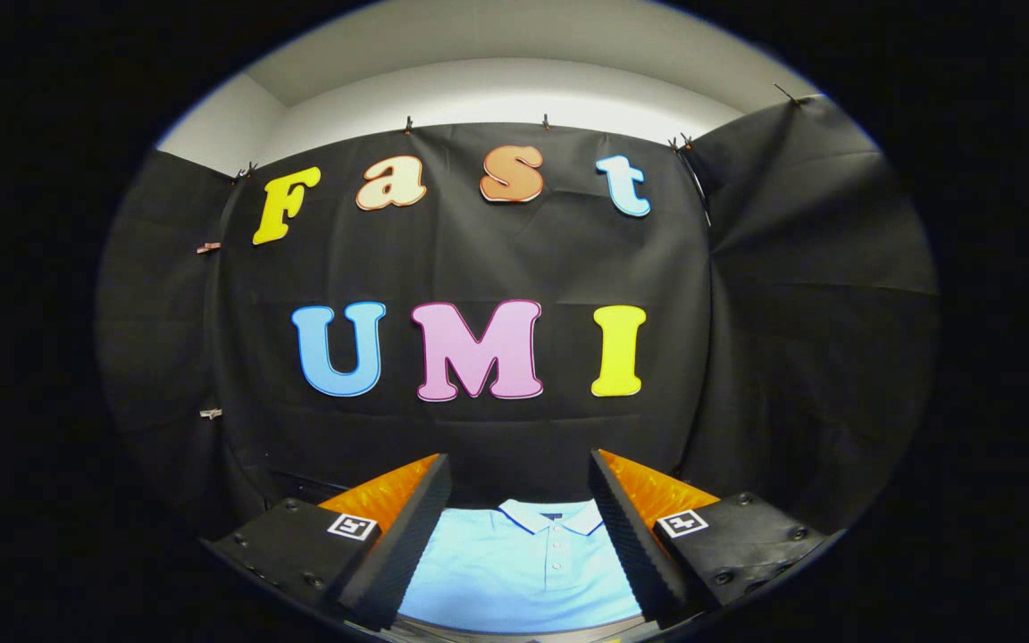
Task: Put the clothes into the washing machine and then close the washing machine lid.
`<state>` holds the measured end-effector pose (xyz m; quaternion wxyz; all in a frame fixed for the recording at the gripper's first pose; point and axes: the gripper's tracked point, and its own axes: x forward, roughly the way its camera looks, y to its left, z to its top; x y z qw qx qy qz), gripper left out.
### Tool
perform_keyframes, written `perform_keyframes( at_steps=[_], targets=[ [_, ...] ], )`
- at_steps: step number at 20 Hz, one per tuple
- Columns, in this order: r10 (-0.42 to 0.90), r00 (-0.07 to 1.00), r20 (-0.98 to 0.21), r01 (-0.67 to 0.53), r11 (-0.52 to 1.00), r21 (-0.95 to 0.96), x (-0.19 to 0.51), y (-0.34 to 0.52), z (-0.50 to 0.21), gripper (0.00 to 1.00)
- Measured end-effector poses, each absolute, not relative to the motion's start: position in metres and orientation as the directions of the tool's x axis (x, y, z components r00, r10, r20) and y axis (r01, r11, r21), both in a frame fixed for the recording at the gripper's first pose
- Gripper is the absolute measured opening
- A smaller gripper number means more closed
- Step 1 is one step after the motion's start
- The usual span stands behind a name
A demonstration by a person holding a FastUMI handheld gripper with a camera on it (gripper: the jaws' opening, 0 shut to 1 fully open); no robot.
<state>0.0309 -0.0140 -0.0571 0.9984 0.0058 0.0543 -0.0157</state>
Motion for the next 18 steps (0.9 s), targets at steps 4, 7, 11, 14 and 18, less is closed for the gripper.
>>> perform_keyframes(
  at_steps=[4,7,11,14,18],
  targets=[
    [-0.046,0.984,-0.169,0.049,0.999,0.012,0.045,-0.025,-0.087,0.98],
    [-0.059,0.973,-0.225,0.059,0.998,-0.006,0.057,-0.032,-0.112,0.98],
    [-0.062,0.944,-0.324,0.058,0.998,-0.023,0.072,-0.038,-0.154,0.99],
    [-0.067,0.920,-0.386,0.062,0.998,-0.024,0.084,-0.044,-0.185,0.99],
    [-0.074,0.877,-0.476,0.076,0.997,-0.014,0.098,-0.054,-0.226,0.99]
  ],
)
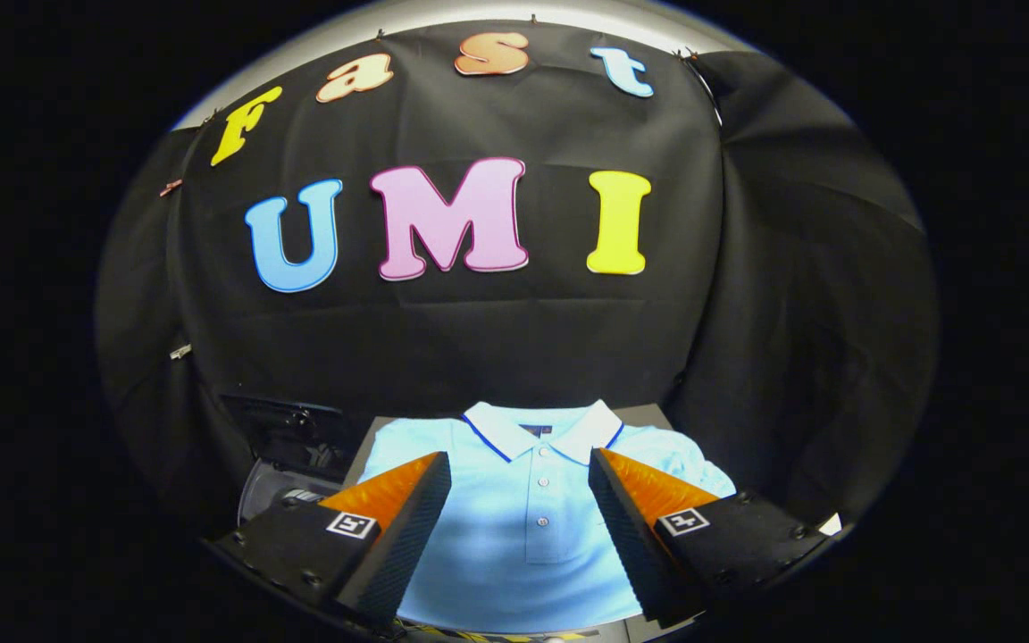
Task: Put the clothes into the washing machine and then close the washing machine lid.
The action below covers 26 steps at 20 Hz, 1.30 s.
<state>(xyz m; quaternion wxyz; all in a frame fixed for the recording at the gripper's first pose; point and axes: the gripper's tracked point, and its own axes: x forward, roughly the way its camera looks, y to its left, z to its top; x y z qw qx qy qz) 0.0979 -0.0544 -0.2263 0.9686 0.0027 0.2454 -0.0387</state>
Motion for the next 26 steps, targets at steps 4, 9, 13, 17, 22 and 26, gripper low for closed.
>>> perform_keyframes(
  at_steps=[4,9,13,17,22,26],
  targets=[
    [-0.082,0.828,-0.555,0.074,0.997,-0.037,0.107,-0.066,-0.265,0.99],
    [-0.095,0.765,-0.638,0.084,0.995,-0.047,0.112,-0.075,-0.300,0.98],
    [-0.096,0.724,-0.683,0.088,0.995,-0.047,0.111,-0.076,-0.317,0.99],
    [-0.096,0.693,-0.714,0.096,0.995,-0.041,0.109,-0.076,-0.326,0.99],
    [-0.091,0.661,-0.744,0.097,0.995,-0.036,0.105,-0.076,-0.333,1.00],
    [-0.085,0.640,-0.764,0.080,0.996,-0.043,0.104,-0.074,-0.333,1.00]
  ],
)
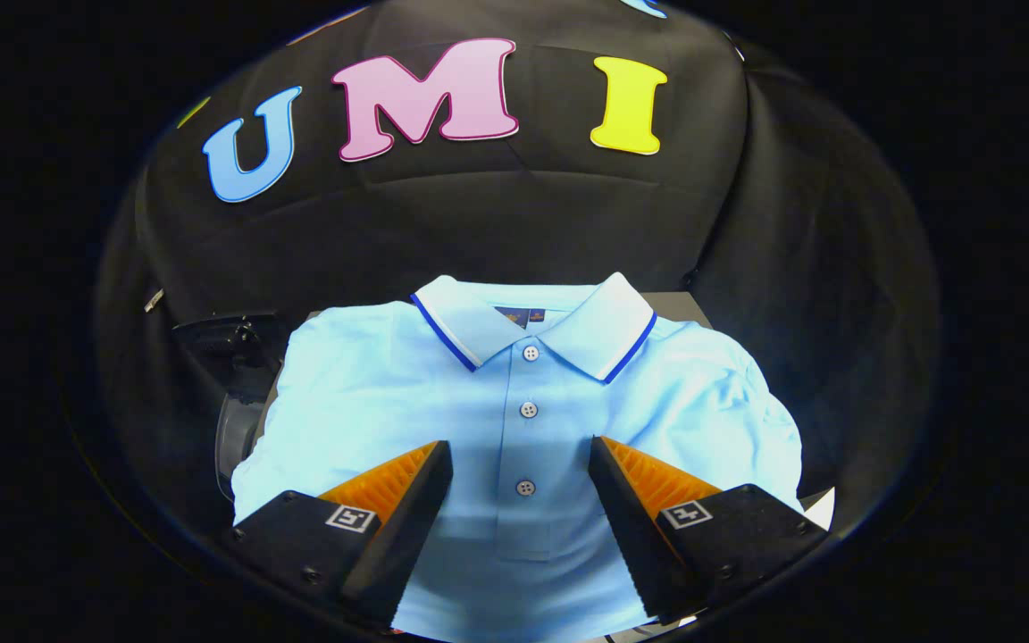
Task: Put the clothes into the washing machine and then close the washing machine lid.
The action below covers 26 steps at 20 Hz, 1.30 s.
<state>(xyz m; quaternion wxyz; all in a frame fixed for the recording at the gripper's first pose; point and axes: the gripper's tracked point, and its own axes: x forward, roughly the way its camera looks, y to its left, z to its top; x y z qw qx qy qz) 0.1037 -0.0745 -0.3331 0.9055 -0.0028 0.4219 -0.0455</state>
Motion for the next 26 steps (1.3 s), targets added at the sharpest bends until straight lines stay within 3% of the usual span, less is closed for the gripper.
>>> perform_keyframes(
  at_steps=[3,4,5,8,10,17,19,26],
  targets=[
    [-0.082,0.618,-0.782,0.079,0.996,-0.043,0.104,-0.073,-0.334,0.99],
    [-0.082,0.613,-0.786,0.078,0.996,-0.044,0.104,-0.070,-0.334,0.96],
    [-0.087,0.606,-0.791,0.080,0.996,-0.049,0.104,-0.070,-0.334,0.81],
    [-0.087,0.579,-0.810,0.082,0.995,-0.048,0.103,-0.067,-0.335,0.78],
    [-0.100,0.582,-0.807,0.104,0.993,-0.049,0.102,-0.066,-0.335,0.40],
    [-0.108,0.553,-0.826,0.098,0.993,-0.064,0.101,-0.064,-0.336,0.40],
    [-0.125,0.574,-0.810,0.125,0.990,-0.064,0.103,-0.062,-0.330,0.12],
    [-0.057,0.593,-0.803,0.121,0.992,0.019,0.103,-0.061,-0.333,0.12]
  ],
)
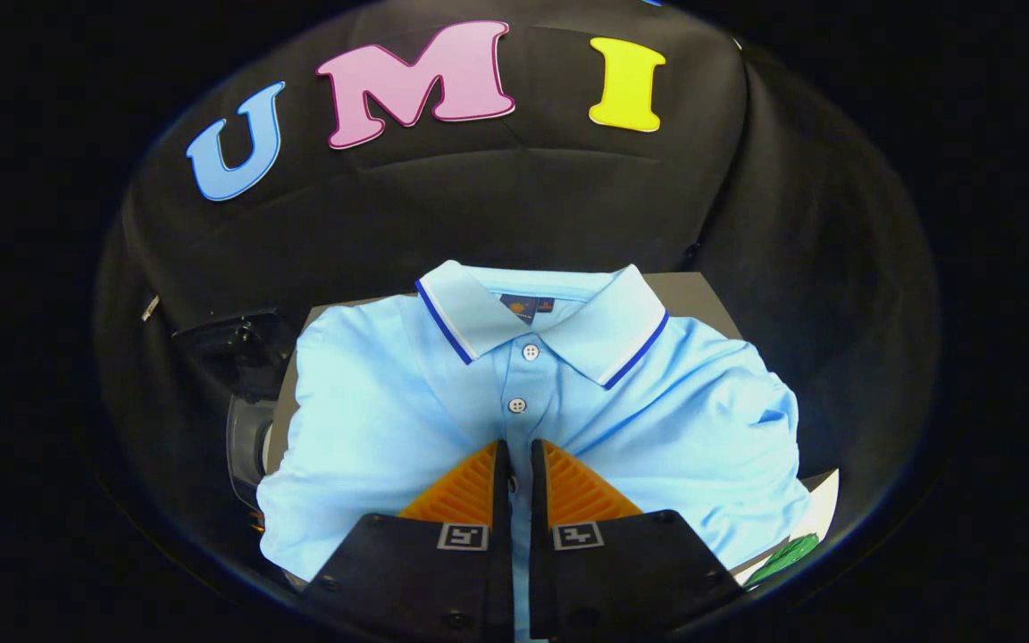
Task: Put the clothes into the washing machine and then close the washing machine lid.
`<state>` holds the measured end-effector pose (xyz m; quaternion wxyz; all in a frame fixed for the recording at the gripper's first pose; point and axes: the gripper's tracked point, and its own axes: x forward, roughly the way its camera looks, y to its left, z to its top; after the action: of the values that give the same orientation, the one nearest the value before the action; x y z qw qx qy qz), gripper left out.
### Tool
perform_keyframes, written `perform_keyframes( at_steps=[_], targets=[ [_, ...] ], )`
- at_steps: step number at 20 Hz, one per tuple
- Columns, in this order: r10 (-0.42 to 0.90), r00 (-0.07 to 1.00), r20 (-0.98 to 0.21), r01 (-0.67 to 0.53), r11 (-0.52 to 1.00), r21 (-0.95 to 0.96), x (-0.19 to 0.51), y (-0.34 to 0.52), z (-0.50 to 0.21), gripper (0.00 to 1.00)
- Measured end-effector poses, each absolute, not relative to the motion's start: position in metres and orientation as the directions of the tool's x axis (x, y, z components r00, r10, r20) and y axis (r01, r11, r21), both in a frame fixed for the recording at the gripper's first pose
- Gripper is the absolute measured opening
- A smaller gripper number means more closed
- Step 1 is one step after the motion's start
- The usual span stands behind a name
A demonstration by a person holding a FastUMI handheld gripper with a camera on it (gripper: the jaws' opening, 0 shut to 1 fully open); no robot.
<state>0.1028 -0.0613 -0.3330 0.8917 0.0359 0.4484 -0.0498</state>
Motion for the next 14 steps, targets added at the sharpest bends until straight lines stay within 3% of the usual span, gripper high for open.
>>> perform_keyframes(
  at_steps=[4,8,14],
  targets=[
    [0.042,0.662,-0.748,0.135,0.975,0.174,0.101,-0.055,-0.312,0.12],
    [0.046,0.694,-0.719,0.117,0.977,0.176,0.101,-0.053,-0.293,0.12],
    [0.161,0.760,-0.630,-0.015,0.973,0.231,0.106,-0.018,-0.238,0.11]
  ],
)
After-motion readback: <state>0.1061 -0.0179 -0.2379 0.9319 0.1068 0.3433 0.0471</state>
